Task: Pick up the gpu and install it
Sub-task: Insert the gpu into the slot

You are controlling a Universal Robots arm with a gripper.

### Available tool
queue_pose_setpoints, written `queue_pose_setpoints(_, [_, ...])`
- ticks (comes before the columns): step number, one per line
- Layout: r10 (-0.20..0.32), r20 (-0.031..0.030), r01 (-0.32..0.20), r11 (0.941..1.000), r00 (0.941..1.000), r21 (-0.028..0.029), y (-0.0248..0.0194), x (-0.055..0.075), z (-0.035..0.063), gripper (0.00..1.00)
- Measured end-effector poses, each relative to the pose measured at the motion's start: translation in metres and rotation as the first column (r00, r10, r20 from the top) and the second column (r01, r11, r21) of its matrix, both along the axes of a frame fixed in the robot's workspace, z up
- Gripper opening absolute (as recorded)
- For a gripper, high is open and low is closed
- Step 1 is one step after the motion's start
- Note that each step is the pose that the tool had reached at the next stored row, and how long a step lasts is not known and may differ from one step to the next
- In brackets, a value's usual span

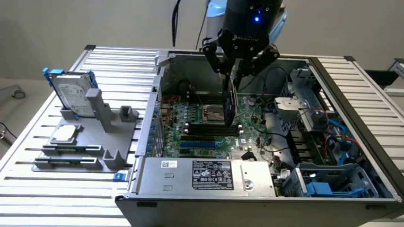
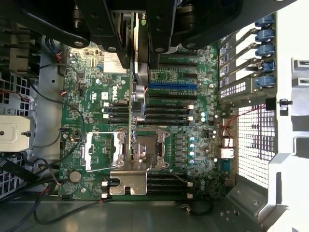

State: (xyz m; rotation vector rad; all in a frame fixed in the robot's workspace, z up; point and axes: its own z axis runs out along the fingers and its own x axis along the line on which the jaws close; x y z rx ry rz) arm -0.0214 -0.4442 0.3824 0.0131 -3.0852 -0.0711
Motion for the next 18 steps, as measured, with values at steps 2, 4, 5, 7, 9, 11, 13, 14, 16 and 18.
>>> queue_pose_setpoints(2, [0.0, 0.0004, 0.0, 1.0, 1.0, -0.0002, 0.0003, -0.0002, -0.0001, 0.26])
queue_pose_setpoints(4, [0.032, 0.001, -0.032, 0.9995, 0.9995, 0.0002, 0.0005, -0.0002, -0.0008, 0.26])
queue_pose_setpoints(5, [0.05, 0.001, -0.05, 0.9987, 0.9987, 0.0004, 0.0005, -0.0002, -0.001, 0.26])
queue_pose_setpoints(7, [0.086, 0.0011, -0.086, 0.9963, 0.9963, 0.0007, 0.0005, -0.0002, -0.0016, 0.26])
queue_pose_setpoints(9, [0.123, 0.0011, -0.123, 0.9924, 0.9924, 0.0008, 0.0005, -0.0002, -0.0022, 0.26])
queue_pose_setpoints(11, [0.159, 0.001, -0.159, 0.9872, 0.9872, 0.0009, 0.0005, -0.0002, -0.0028, 0.26])
queue_pose_setpoints(13, [0.194, 0.0011, -0.194, 0.981, 0.981, 0.0011, 0.0005, -0.0002, -0.0034, 0.26])
queue_pose_setpoints(14, [0.212, 0.0011, -0.212, 0.9772, 0.9772, 0.0012, 0.0005, -0.0002, -0.0037, 0.26])
queue_pose_setpoints(16, [0.247, 0.0011, -0.247, 0.9689, 0.9689, 0.0013, 0.0005, -0.0002, -0.0043, 0.26])
queue_pose_setpoints(18, [0.282, 0.0012, -0.282, 0.9594, 0.9594, 0.0015, 0.0005, -0.0002, -0.005, 0.26])
